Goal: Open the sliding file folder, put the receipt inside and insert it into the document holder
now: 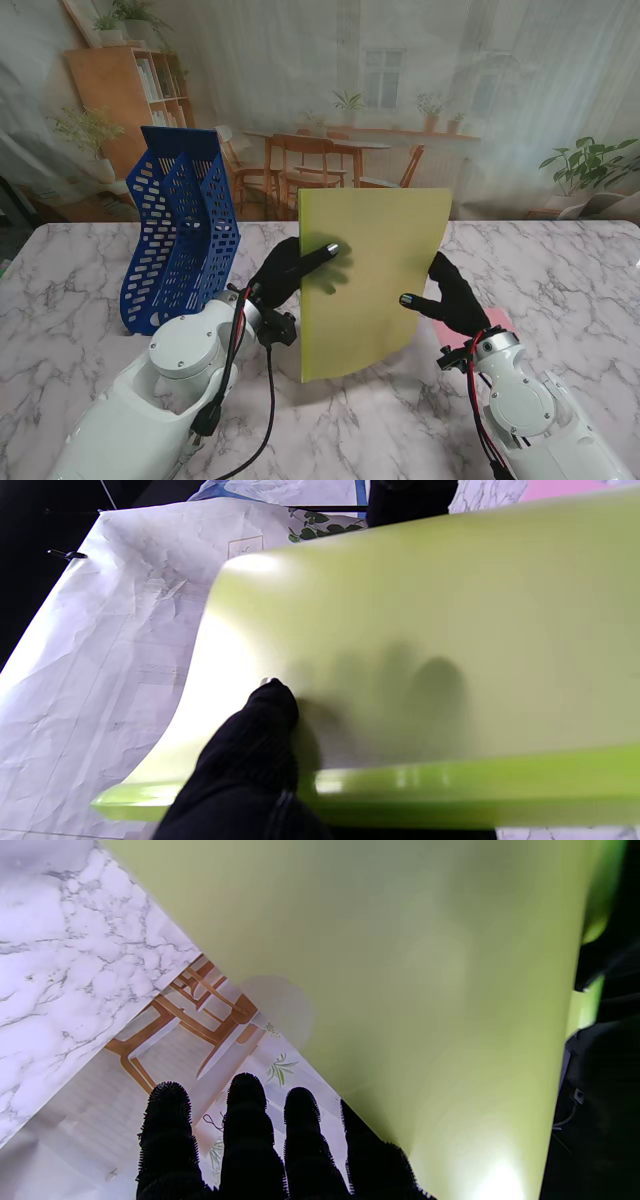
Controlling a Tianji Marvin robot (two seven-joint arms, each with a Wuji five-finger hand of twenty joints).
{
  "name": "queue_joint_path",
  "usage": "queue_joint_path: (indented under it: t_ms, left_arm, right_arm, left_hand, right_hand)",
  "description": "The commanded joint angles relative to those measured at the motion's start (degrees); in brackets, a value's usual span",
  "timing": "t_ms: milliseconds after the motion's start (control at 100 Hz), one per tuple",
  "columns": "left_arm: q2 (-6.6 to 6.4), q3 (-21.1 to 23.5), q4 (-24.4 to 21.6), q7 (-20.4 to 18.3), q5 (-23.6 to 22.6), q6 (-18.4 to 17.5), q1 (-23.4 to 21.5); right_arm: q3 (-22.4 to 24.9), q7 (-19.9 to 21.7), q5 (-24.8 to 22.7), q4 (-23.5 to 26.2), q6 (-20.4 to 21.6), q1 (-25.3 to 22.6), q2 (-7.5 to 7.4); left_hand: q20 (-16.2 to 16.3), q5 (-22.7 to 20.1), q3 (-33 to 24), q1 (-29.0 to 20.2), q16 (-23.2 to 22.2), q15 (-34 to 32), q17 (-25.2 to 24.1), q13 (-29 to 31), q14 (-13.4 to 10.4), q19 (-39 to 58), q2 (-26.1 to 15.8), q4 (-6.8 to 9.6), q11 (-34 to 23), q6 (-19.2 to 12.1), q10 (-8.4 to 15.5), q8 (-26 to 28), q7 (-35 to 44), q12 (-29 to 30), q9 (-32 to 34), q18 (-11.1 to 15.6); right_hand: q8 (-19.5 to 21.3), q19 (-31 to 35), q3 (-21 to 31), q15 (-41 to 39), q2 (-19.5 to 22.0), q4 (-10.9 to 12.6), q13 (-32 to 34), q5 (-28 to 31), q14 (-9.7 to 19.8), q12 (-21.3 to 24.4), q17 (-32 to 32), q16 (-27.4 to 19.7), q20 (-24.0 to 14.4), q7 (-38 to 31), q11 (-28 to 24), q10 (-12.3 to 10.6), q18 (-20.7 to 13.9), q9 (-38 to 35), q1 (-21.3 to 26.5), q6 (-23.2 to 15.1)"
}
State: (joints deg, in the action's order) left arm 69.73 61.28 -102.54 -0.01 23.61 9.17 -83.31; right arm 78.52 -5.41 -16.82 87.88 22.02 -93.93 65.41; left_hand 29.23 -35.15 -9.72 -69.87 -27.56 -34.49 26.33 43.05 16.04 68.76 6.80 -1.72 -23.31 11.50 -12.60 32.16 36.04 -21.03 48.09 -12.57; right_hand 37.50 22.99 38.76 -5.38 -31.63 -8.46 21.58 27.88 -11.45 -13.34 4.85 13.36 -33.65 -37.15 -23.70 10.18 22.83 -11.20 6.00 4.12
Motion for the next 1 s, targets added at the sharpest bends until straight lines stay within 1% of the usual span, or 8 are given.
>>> queue_joint_path:
  t_ms: [0,120,460,540,650,870,930,990]
  left_arm:
    - [0.61,-0.67,1.22,-0.69,-0.14,0.73,0.54]
    - [0.91,-1.16,2.47,-0.19,-0.43,1.21,1.47]
    - [1.21,-1.29,4.68,0.68,-2.70,1.62,3.35]
    - [1.20,-1.47,4.79,0.49,-2.78,2.03,3.60]
    - [1.25,-1.98,5.20,0.04,-2.48,2.47,4.03]
    - [1.47,-3.10,6.12,-0.47,-1.47,2.92,4.77]
    - [1.55,-3.37,6.46,-0.50,-1.37,3.04,4.98]
    - [1.65,-3.62,6.82,-0.45,-1.26,3.10,5.18]
  right_arm:
    - [-0.01,-0.19,0.81,0.36,0.88,-0.21,0.46]
    - [0.18,-3.07,-4.22,-0.86,2.66,0.21,0.49]
    - [0.81,-5.28,-2.54,0.32,1.91,-0.74,1.24]
    - [0.68,-5.14,-2.19,0.52,1.47,-0.74,1.26]
    - [0.44,-3.15,0.22,1.06,0.95,-0.79,1.08]
    - [0.61,3.36,6.14,2.30,0.43,-1.23,0.20]
    - [0.80,5.18,7.34,2.65,0.00,-1.44,-0.12]
    - [0.90,6.61,8.44,2.87,-0.38,-1.55,-0.36]
  left_hand:
    - [1.82,-2.66,-4.26,-4.10,-0.30,-1.88,1.66,1.80,3.02,3.83,-1.75,0.27,-0.21,-3.02,0.23,0.69,1.05,-0.79,1.77,2.40]
    - [1.82,-2.64,-4.35,-4.10,-0.33,-1.92,1.63,1.78,3.07,3.83,-1.71,0.29,-0.17,-2.85,0.11,0.67,0.88,-0.78,1.63,2.41]
    - [1.87,-2.55,-4.31,-4.10,-0.43,-2.10,1.63,1.76,3.18,3.97,-1.78,0.25,-0.29,-2.88,0.02,0.72,0.73,-0.80,1.47,2.56]
    - [1.88,-2.59,-4.37,-4.10,-0.42,-2.09,1.71,1.74,3.20,4.02,-1.73,0.28,-0.33,-2.77,-0.06,0.67,0.69,-0.81,1.53,2.51]
    - [1.86,-2.66,-4.36,-4.10,-0.42,-2.09,1.70,1.78,3.28,4.00,-1.71,0.27,-0.26,-2.80,-0.01,0.59,0.61,-0.75,1.45,2.49]
    - [1.84,-2.73,-4.33,-4.10,-0.38,-2.03,1.63,1.79,3.29,3.94,-1.71,0.24,-0.16,-2.77,-0.03,0.50,0.47,-0.68,1.50,2.36]
    - [1.84,-2.75,-4.37,-4.10,-0.38,-2.04,1.58,1.82,3.37,3.93,-1.69,0.26,-0.16,-2.76,-0.03,0.50,0.45,-0.68,1.58,2.31]
    - [1.85,-2.75,-4.32,-4.10,-0.38,-2.03,1.53,1.83,3.33,3.93,-1.67,0.24,-0.14,-2.80,-0.02,0.48,0.42,-0.67,1.55,2.24]
  right_hand:
    - [1.03,-0.93,0.14,1.12,-2.50,-1.01,1.95,4.33,-0.04,-1.47,0.91,-0.39,-0.31,-2.14,-3.48,-0.67,0.84,-0.88,2.48,-6.43]
    - [1.59,1.04,-2.02,-0.57,-2.72,-0.08,4.19,11.55,-0.38,-2.03,2.61,0.39,-0.66,-5.37,-5.22,0.17,2.33,-5.32,6.20,-10.97]
    - [6.14,9.71,-8.33,-6.70,-4.46,1.73,12.74,21.83,-1.74,-8.36,5.46,2.88,2.99,-14.76,-12.06,-0.24,4.76,-20.14,22.56,-12.78]
    - [3.14,15.05,-9.46,-8.58,-4.04,-2.16,15.95,21.50,-2.15,-10.24,6.43,3.65,7.57,-19.63,-12.73,-0.75,5.38,-24.18,27.59,-14.99]
    - [2.22,22.26,-2.78,-10.61,-5.43,-5.64,22.74,18.78,-2.21,-9.77,9.59,4.20,9.77,-23.46,-11.38,-1.15,5.42,-31.28,28.10,-16.19]
    - [1.83,31.80,0.92,-11.09,-5.16,-5.76,29.44,12.95,-1.60,-5.51,13.72,4.28,11.37,-19.79,-6.65,-0.86,5.46,-35.24,25.80,-14.13]
    - [0.00,33.42,3.81,-10.57,-4.70,-0.93,28.98,10.92,-2.07,-3.05,13.92,4.42,12.90,-9.53,-4.23,-0.20,5.74,-33.72,22.11,-11.77]
    - [-4.78,34.55,3.32,-10.88,-4.03,-0.17,29.49,9.54,-1.92,-2.21,14.24,4.82,13.38,-0.01,-2.97,0.30,6.40,-33.93,21.25,-10.36]
